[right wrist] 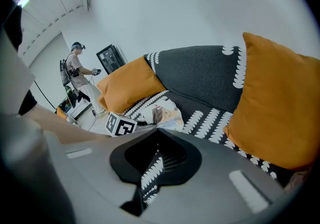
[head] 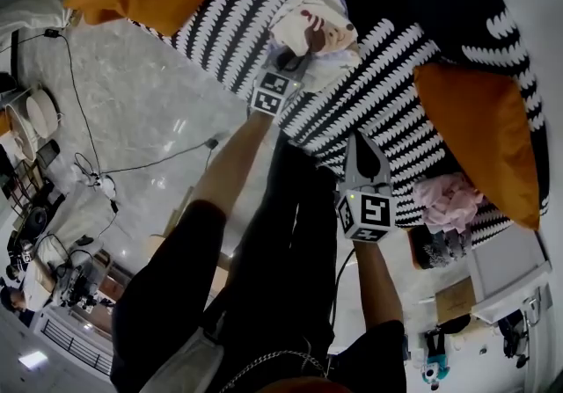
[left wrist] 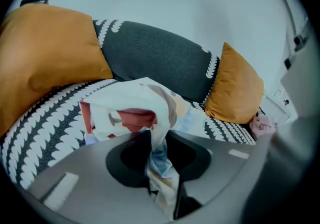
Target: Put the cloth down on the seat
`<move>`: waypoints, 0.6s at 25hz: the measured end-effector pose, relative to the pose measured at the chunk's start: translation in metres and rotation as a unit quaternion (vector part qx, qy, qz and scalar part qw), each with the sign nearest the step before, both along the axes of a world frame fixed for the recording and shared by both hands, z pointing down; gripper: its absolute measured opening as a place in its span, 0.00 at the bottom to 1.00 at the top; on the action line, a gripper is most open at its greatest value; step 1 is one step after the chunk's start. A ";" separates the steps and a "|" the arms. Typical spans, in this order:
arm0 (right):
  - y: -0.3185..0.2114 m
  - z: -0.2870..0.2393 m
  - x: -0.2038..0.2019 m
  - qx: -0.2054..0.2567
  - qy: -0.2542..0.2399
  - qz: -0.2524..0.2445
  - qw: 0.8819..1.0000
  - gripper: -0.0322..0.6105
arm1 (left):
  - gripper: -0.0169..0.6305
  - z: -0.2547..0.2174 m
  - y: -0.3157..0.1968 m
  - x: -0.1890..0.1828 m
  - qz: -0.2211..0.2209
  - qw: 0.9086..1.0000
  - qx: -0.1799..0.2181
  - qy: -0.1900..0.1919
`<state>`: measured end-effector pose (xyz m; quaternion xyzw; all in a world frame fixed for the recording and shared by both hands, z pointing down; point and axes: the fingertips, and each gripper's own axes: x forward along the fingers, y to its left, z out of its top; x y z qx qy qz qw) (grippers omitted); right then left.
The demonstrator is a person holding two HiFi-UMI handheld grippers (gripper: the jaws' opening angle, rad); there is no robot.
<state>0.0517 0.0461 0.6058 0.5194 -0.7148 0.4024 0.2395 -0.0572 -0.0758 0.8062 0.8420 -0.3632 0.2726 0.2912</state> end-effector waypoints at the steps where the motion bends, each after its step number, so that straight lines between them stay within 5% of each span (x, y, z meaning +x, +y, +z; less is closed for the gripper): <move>1: 0.000 -0.001 0.000 0.001 0.000 -0.002 1.000 0.05 | 0.20 -0.005 -0.001 -0.001 0.004 1.000 0.012 -0.005; 5: 0.001 -0.010 -0.004 0.008 0.006 -0.012 1.000 0.05 | 0.34 -0.020 0.003 -0.005 0.015 0.999 0.038 -0.023; 15: -0.003 -0.039 -0.009 0.025 0.007 -0.038 0.999 0.05 | 0.33 -0.063 0.009 -0.004 0.018 0.998 0.055 -0.016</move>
